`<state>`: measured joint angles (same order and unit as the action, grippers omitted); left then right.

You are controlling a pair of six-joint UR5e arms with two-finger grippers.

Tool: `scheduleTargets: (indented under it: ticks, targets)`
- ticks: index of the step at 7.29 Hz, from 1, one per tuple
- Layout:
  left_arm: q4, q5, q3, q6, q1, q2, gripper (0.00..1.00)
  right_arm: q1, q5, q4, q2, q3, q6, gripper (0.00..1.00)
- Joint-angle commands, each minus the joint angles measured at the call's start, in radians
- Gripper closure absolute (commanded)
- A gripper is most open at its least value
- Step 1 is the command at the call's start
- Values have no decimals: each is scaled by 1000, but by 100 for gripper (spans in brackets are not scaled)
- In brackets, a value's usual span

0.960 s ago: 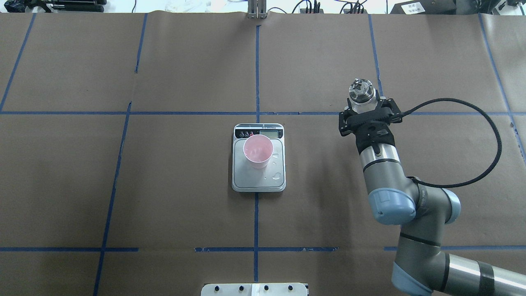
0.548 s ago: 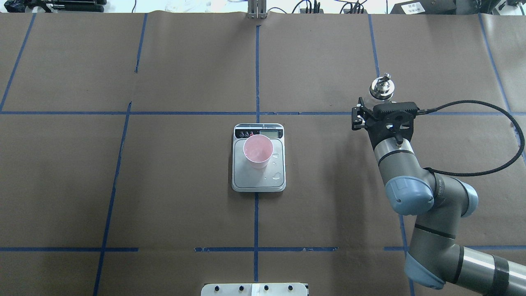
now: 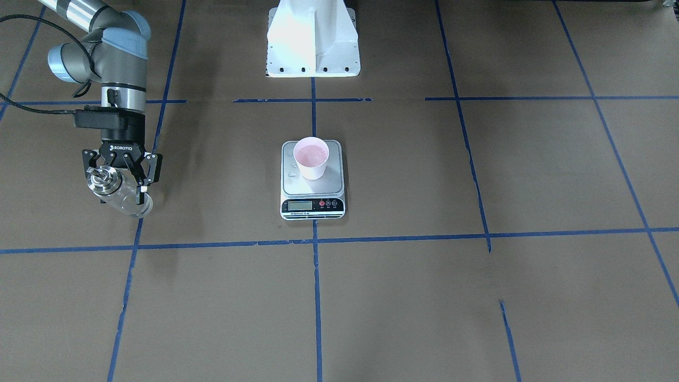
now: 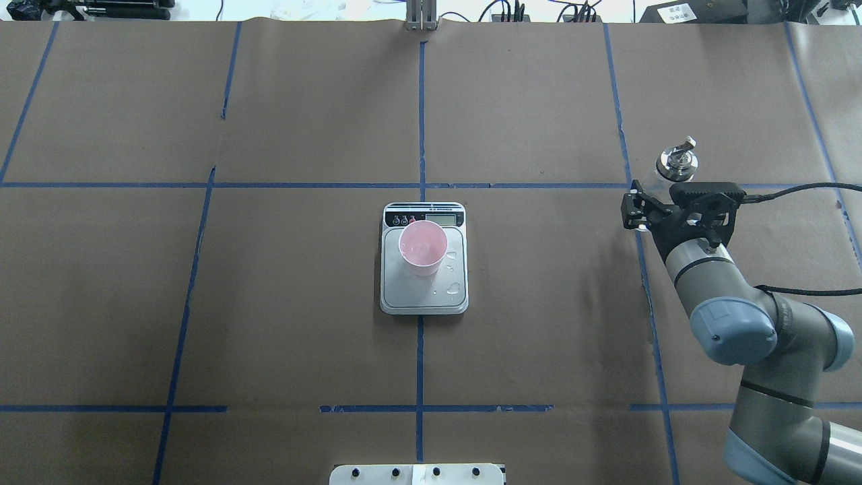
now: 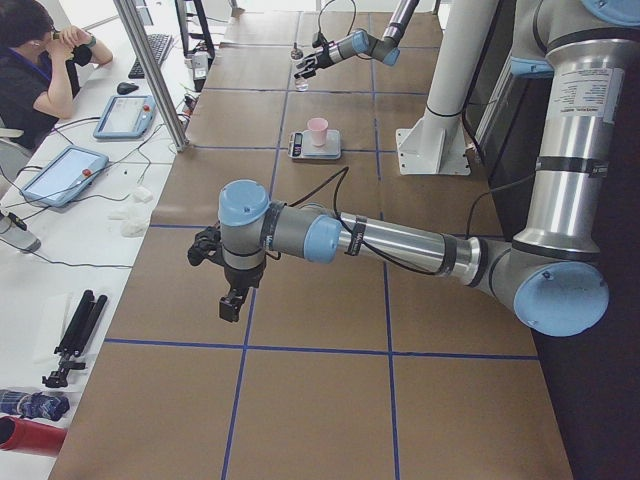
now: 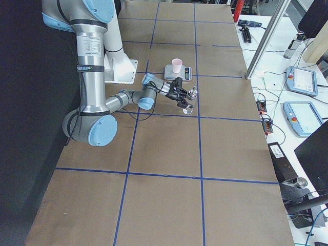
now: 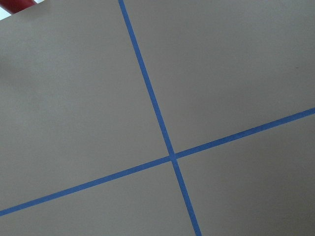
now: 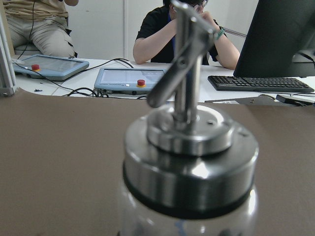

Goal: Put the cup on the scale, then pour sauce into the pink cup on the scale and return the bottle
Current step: 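Turn the bottle upright and carry it back with the right gripper, then lower the bottle onto the table with the right gripper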

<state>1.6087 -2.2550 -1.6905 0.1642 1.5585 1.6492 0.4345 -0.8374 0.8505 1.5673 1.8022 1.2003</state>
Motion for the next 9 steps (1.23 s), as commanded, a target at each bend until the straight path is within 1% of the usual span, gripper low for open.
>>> scheduleTargets:
  ticks: [1, 3, 6, 9]
  targets:
    - [0, 0, 0, 0, 0, 0, 0, -2, -8, 22, 36, 8, 2, 100]
    - [0, 0, 2, 0, 0, 1, 0, -11, -9, 22, 37, 12, 2, 100]
    - [2, 2, 12, 0, -2, 1, 0, -55, -8, 22, 33, 12, 16, 100]
    - [2, 2, 15, 0, -2, 1, 0, -66, -8, 22, 34, 12, 16, 100]
